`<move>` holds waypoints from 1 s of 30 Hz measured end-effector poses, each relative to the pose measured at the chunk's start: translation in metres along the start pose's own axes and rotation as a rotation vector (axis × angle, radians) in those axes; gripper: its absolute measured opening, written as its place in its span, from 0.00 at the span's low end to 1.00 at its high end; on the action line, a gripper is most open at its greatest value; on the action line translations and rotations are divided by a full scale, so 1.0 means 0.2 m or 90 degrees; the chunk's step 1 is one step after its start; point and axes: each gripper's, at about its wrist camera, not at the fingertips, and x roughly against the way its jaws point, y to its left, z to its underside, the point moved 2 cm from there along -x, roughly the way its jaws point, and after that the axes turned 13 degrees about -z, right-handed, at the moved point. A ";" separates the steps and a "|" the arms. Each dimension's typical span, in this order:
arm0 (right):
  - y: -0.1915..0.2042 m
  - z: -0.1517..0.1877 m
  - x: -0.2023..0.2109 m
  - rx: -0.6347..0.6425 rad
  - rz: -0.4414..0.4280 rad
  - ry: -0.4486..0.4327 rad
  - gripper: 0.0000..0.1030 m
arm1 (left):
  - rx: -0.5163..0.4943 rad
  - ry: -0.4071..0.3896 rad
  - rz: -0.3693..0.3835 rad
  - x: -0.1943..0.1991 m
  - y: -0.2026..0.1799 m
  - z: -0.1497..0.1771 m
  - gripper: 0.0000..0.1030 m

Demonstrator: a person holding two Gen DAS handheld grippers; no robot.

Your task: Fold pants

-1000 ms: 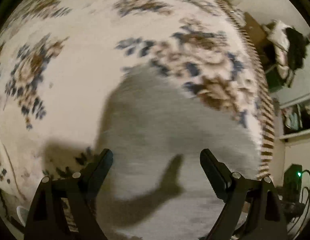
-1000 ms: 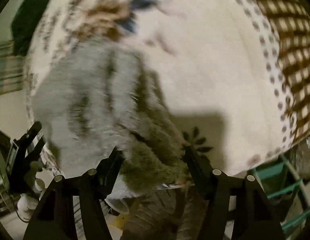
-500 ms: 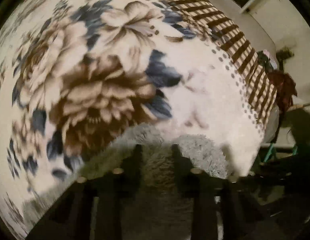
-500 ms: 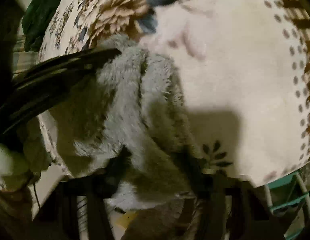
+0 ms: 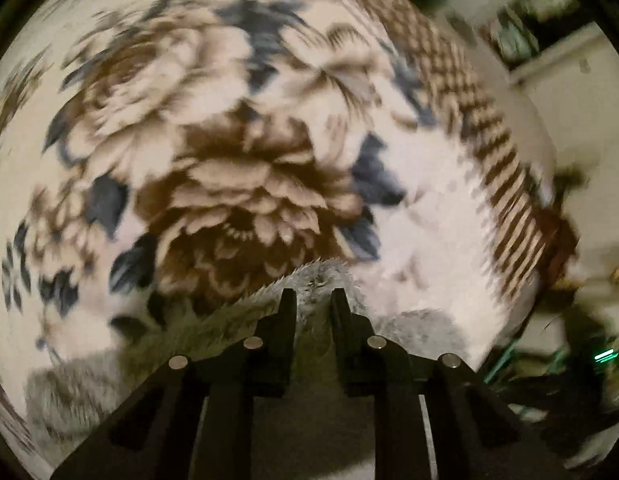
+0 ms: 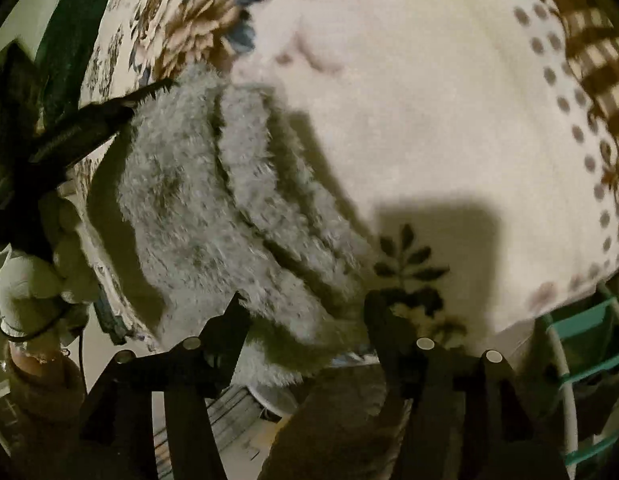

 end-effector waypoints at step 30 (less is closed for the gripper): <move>0.59 -0.48 0.14 0.133 0.025 -0.145 0.02 | 0.415 -0.112 0.036 0.15 0.94 0.56 0.27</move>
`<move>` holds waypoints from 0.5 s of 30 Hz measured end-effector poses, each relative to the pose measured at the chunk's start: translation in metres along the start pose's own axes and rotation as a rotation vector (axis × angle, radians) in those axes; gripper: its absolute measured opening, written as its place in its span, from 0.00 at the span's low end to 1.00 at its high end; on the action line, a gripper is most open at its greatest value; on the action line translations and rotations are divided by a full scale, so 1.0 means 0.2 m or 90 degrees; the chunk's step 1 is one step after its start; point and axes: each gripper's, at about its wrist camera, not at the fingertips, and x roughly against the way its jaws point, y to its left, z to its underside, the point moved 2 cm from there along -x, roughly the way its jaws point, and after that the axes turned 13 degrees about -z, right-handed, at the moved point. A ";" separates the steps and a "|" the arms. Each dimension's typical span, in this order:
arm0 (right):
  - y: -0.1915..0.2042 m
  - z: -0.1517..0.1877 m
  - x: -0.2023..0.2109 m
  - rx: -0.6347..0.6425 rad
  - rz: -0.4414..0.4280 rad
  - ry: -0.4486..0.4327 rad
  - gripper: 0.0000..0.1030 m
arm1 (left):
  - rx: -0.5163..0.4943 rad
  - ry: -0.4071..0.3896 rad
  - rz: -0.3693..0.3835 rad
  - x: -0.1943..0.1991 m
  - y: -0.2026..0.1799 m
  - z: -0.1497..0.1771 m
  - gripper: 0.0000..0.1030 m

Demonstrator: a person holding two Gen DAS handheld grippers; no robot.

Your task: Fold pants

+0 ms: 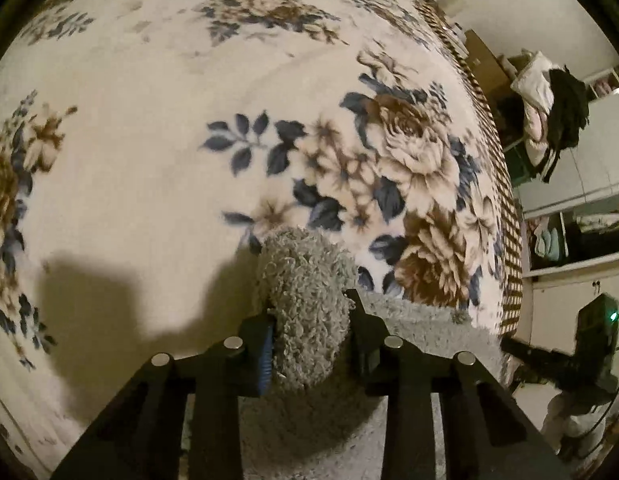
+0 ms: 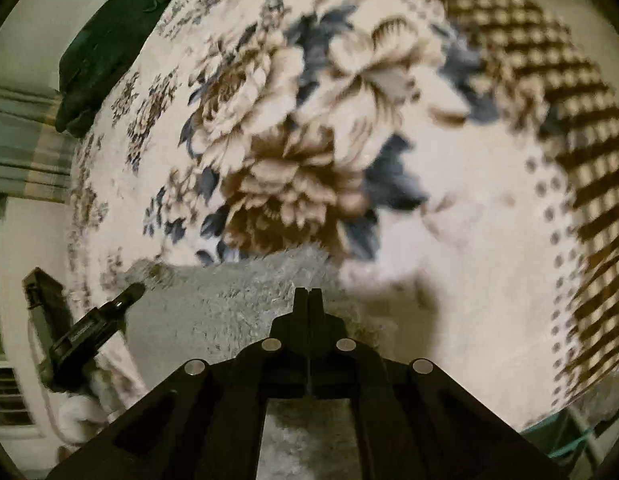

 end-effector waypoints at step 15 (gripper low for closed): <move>-0.01 0.02 -0.07 0.018 -0.031 -0.036 0.28 | 0.017 0.004 -0.002 -0.03 0.08 -0.04 0.26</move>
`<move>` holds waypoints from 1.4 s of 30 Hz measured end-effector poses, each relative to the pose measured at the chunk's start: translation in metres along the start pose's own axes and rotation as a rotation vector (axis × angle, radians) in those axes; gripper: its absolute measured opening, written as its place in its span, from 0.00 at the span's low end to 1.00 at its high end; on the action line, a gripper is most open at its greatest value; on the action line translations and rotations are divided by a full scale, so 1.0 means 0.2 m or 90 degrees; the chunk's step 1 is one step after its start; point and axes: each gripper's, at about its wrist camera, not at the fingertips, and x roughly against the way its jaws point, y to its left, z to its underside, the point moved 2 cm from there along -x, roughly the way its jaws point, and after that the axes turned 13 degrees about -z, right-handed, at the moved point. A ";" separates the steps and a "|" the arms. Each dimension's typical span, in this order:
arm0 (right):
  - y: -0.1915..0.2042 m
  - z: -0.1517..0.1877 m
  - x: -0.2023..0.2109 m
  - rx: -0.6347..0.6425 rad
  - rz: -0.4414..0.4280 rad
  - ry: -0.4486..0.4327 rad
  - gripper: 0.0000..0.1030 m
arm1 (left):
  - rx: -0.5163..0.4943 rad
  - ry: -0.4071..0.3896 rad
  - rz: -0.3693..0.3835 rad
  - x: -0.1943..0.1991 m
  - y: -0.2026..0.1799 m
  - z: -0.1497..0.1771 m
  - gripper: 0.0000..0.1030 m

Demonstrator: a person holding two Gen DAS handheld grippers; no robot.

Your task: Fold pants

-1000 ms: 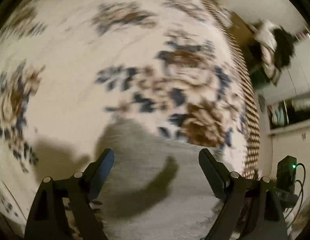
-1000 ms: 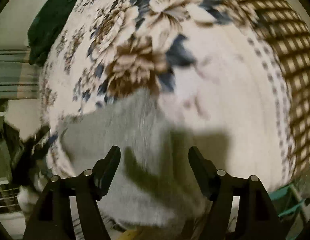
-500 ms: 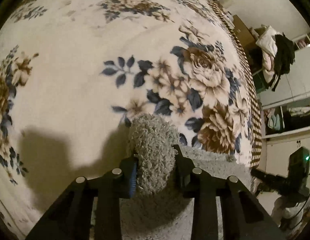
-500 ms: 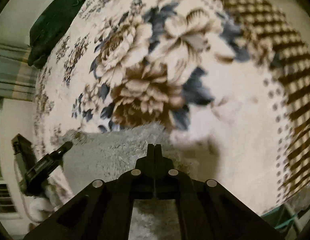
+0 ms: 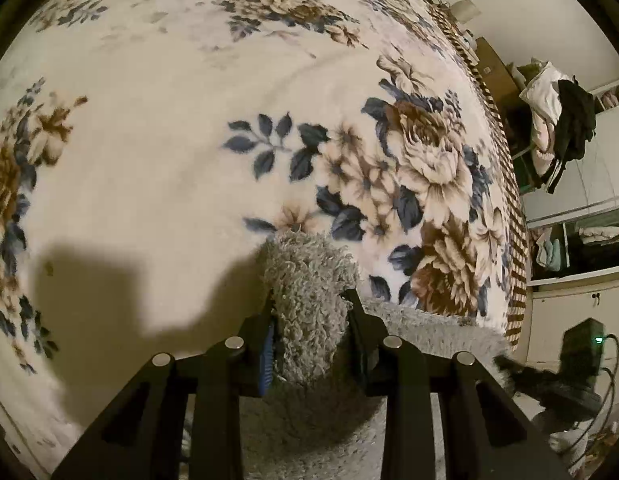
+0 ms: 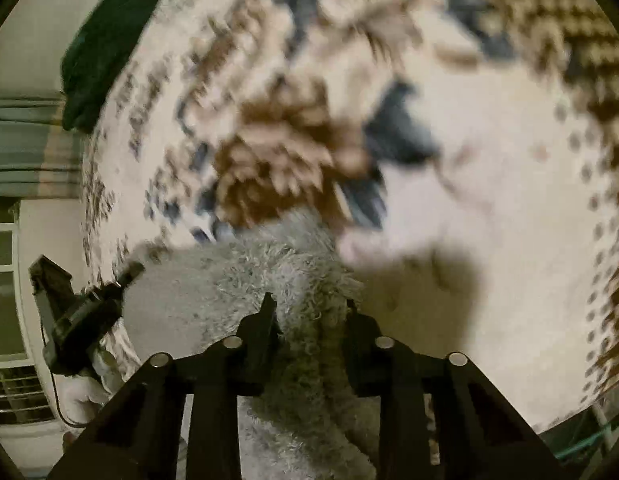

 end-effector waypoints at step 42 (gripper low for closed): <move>-0.41 0.63 -0.08 -0.124 -0.029 0.193 0.40 | 0.061 0.059 0.005 0.09 0.08 0.55 0.88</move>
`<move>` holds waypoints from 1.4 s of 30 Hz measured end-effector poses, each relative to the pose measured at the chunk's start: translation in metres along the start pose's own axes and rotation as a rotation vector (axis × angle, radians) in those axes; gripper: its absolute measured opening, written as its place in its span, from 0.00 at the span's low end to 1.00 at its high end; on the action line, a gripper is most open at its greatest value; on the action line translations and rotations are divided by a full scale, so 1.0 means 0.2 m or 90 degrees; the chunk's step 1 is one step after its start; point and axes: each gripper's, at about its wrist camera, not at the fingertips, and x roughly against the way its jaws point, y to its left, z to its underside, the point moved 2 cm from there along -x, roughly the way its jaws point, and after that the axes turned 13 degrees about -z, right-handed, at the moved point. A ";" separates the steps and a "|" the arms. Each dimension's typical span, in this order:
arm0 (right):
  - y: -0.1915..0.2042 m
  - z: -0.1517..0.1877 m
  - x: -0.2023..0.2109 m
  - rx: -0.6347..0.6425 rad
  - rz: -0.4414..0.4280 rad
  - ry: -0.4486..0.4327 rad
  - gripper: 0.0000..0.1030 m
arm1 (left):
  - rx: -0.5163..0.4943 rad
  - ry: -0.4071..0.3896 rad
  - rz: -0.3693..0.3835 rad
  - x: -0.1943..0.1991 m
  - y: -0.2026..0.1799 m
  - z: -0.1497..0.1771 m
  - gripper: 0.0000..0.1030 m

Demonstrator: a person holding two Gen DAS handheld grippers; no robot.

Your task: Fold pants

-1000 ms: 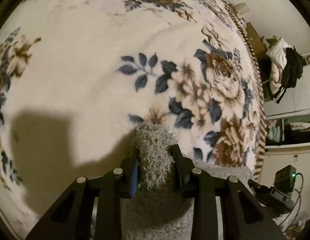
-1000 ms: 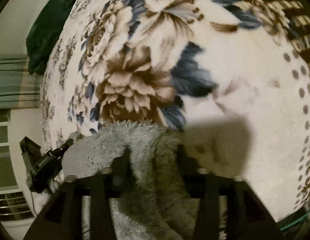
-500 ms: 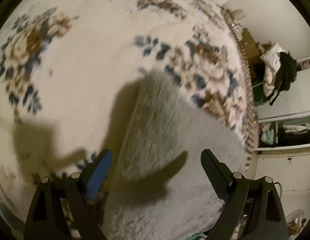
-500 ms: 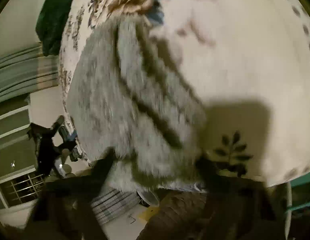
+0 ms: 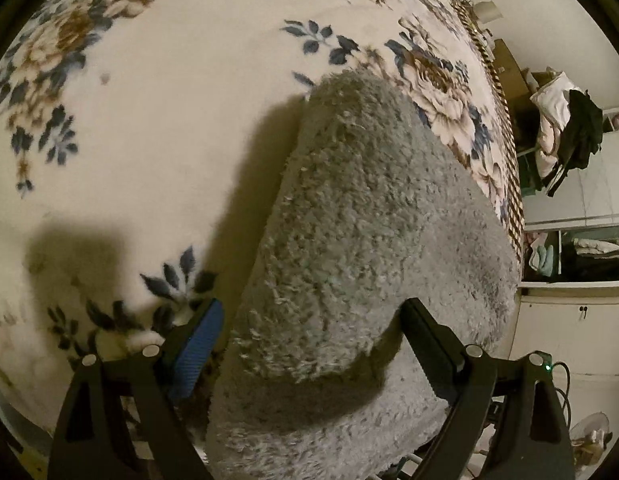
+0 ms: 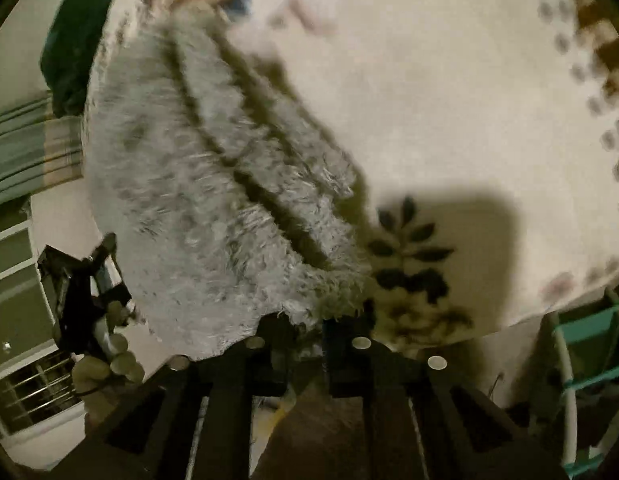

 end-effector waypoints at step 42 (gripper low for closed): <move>1.00 -0.87 -0.05 0.246 -0.205 -0.070 0.44 | -0.053 -0.091 0.221 0.29 -0.34 -0.84 0.44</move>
